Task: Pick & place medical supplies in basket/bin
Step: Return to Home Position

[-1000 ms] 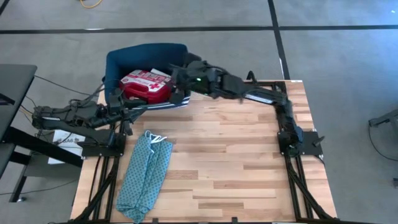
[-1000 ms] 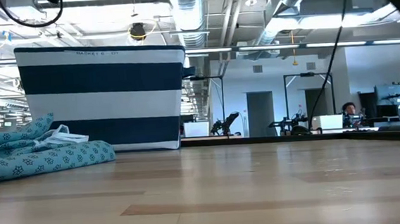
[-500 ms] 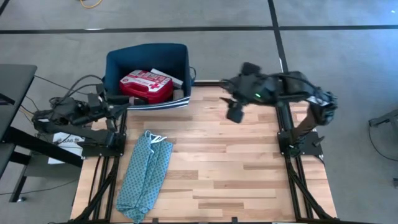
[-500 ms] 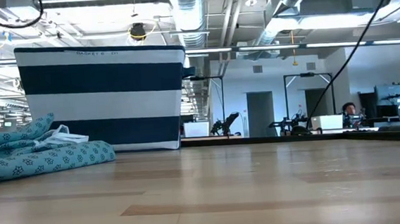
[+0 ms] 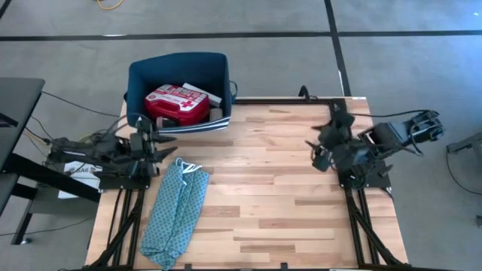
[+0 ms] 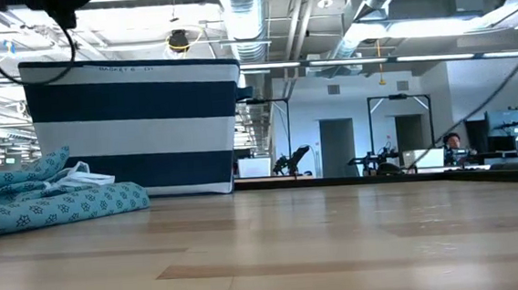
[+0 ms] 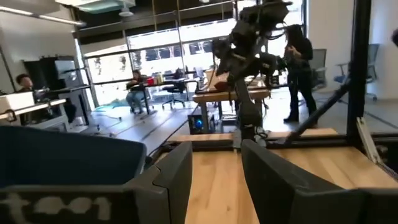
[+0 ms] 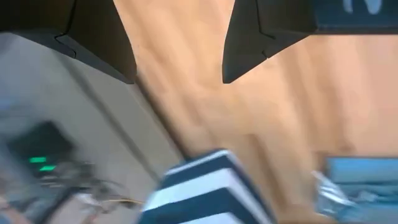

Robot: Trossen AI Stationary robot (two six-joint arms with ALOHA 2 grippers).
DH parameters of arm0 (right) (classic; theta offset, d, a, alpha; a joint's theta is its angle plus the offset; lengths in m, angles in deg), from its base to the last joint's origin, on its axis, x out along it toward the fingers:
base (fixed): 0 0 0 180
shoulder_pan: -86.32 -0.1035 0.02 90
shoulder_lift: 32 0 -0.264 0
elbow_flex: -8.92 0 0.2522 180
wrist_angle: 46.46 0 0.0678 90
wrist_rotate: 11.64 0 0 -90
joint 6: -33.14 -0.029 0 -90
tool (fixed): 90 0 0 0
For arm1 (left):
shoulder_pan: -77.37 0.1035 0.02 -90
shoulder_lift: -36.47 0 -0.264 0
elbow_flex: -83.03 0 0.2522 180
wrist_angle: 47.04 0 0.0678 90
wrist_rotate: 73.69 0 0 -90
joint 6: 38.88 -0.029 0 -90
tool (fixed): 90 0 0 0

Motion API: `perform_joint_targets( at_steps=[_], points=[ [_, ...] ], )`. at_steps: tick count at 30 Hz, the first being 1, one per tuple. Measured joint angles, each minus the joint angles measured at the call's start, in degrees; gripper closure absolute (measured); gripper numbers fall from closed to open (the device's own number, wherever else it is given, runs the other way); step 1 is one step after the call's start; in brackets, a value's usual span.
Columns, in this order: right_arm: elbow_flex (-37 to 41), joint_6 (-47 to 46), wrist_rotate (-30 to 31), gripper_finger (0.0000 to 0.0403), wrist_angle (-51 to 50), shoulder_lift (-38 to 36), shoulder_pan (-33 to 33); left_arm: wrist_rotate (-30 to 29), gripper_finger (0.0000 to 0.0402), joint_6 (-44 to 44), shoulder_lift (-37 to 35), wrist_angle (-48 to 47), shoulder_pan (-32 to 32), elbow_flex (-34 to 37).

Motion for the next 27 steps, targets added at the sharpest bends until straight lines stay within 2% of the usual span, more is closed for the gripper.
perform_joint_targets(
  at_steps=[7,14,18,20,25,27],
  points=[
    [25.98,13.58,-6.47,0.0170,31.68,-17.28,-1.85,-2.60,0.0272,1.40,-0.02,8.30,0.03,4.74],
    [43.43,27.03,-16.53,0.0170,56.97,-28.79,-0.56,2.12,0.0272,3.23,0.00,14.11,-0.01,9.64],
    [49.66,30.31,-16.45,0.0170,62.41,-34.46,0.87,-4.43,0.0272,3.78,0.00,14.60,0.01,11.29],
    [51.85,30.42,-16.33,0.0170,63.50,-38.44,1.62,-5.43,0.0272,3.20,-0.02,16.47,0.08,11.53],
    [56.69,30.43,-18.24,0.0170,63.22,-48.00,3.24,4.66,0.0272,1.33,-0.02,16.38,0.02,11.55],
    [57.95,30.71,-19.26,0.0170,63.62,-51.49,3.65,5.54,0.0272,1.73,-0.02,15.50,0.01,11.55]
  ],
)
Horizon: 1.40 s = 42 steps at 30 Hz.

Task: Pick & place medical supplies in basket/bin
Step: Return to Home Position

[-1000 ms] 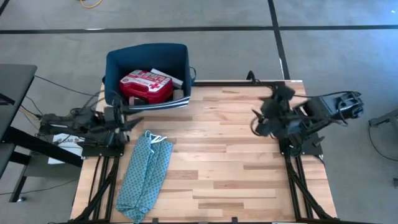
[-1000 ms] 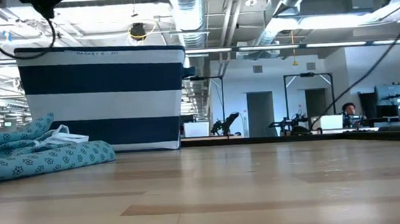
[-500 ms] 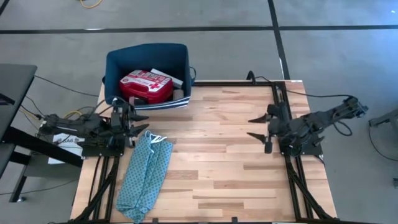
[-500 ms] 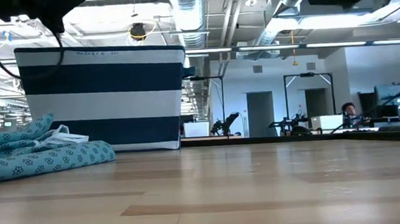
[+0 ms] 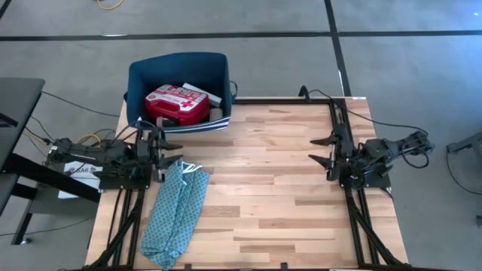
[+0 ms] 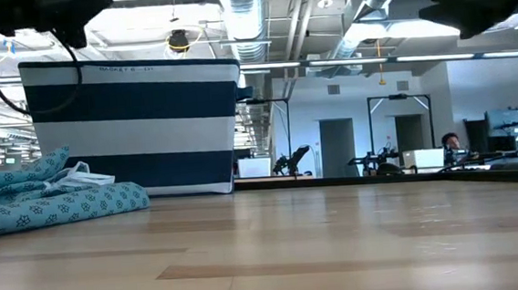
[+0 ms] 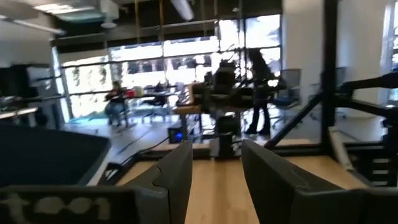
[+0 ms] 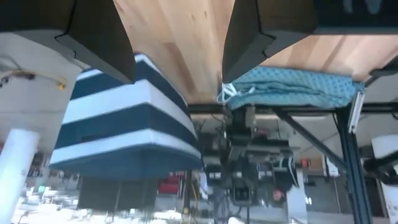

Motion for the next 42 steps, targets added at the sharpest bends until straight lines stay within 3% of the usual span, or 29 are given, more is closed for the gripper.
perform_joint_targets(
  at_steps=[5,10,13,18,26,34,42],
  points=[
    [3.25,2.63,-0.26,0.0170,-1.64,-7.45,0.61,-4.57,0.0272,-1.16,-0.77,-0.90,0.04,-0.18],
    [5.29,2.60,-0.04,0.0170,-1.25,-7.48,0.61,5.00,0.0272,-2.00,-3.43,-0.67,0.02,-1.55],
    [6.87,1.51,0.04,0.0170,-2.30,-7.66,0.61,7.09,0.0272,-0.04,-4.92,-4.67,-0.02,-1.55],
    [7.52,1.22,0.18,0.0170,-1.63,-7.78,0.61,3.37,0.0272,3.35,-4.92,-5.67,0.00,2.04],
    [8.24,3.10,0.59,0.0170,0.84,-7.76,0.63,3.39,0.0272,2.24,-5.01,7.88,0.02,11.06],
    [11.63,1.04,0.81,0.0170,3.11,-7.75,0.62,0.77,0.0272,3.75,-4.98,5.23,0.02,11.52],
    [13.05,1.51,7.50,0.0170,5.55,-7.76,0.63,0.24,0.0272,3.35,-4.98,1.36,0.02,11.58]
  ],
)
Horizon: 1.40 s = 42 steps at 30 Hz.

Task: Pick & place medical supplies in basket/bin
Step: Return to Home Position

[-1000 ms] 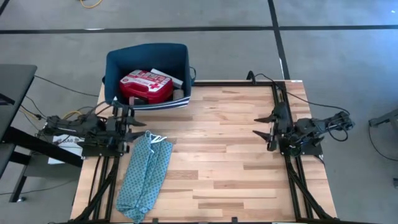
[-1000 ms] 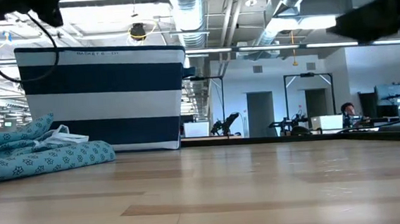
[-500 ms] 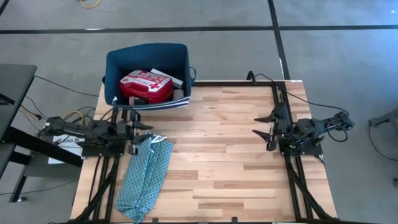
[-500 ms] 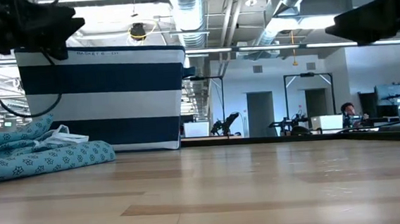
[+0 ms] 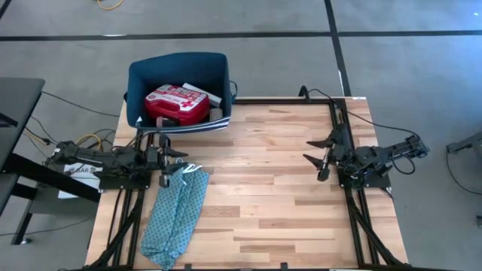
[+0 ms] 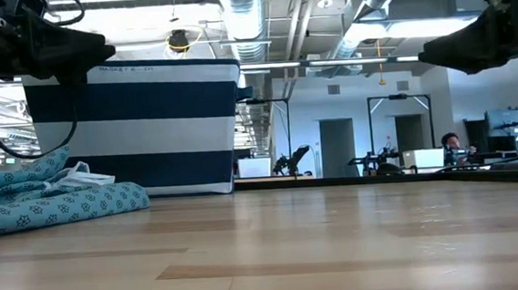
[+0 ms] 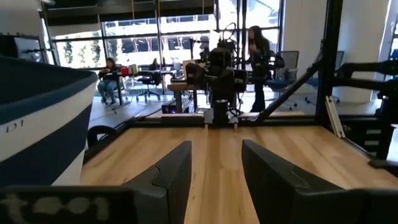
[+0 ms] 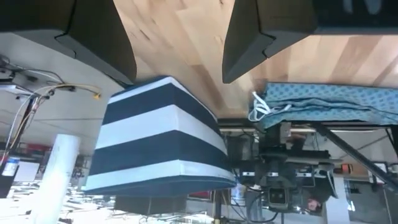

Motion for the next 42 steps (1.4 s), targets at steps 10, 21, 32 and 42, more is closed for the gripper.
perform_joint_targets(
  at_steps=[10,21,32,42],
  points=[
    [0.00,2.69,-12.46,0.0170,-0.46,0.67,-0.02,-0.76,0.0272,-0.32,0.00,-4.14,0.00,0.10],
    [0.00,-1.60,-19.10,0.0170,-1.05,1.16,-0.13,-0.72,0.0272,-0.30,0.25,-10.87,0.00,-0.26],
    [0.00,-15.52,-18.93,0.0170,-1.05,1.42,-0.02,-0.74,0.0272,-0.19,0.24,-11.46,0.00,-0.44],
    [0.27,-6.29,-24.22,0.0170,5.08,1.36,-0.13,-0.74,0.0272,1.49,0.24,-11.63,0.00,-0.50]
  ],
)
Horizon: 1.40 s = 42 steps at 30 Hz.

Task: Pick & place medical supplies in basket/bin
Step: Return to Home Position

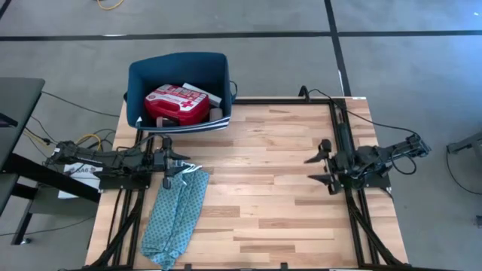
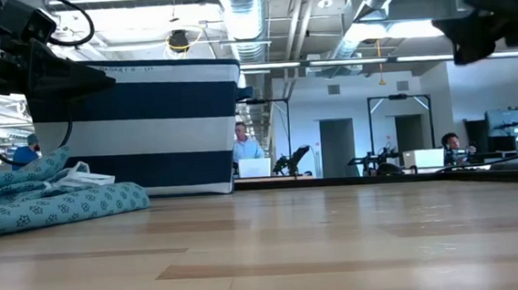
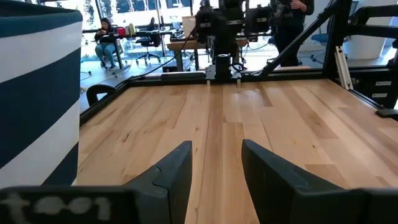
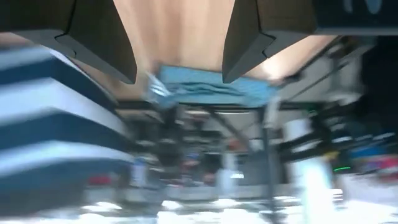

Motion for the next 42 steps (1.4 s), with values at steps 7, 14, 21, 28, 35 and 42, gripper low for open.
perform_joint_targets(
  at_steps=[7,14,21,28,35,42],
  points=[
    [-0.02,0.93,-5.24,0.0170,-0.03,0.01,0.00,-0.02,0.0272,0.02,0.00,-0.07,0.00,-0.04],
    [1.90,-0.18,-5.21,0.0170,0.27,0.23,0.00,-0.06,0.0272,0.04,0.00,-0.11,0.00,-0.09],
    [1.94,-0.07,-5.59,0.0170,-0.87,0.41,0.00,-0.07,0.0272,0.04,0.02,-0.18,-0.02,-0.09],
    [1.96,-0.07,-5.61,0.0170,-0.90,0.43,0.00,-0.04,0.0272,0.04,0.02,-0.71,-0.02,-0.17],
    [1.99,-0.07,-5.61,0.0170,-0.90,0.43,0.00,-0.04,0.0272,0.04,0.00,-0.83,-0.02,-0.17],
    [2.01,-0.07,-5.61,0.0170,-0.92,0.43,0.00,-0.04,0.0272,0.04,0.02,-0.85,0.00,-0.17]
  ],
)
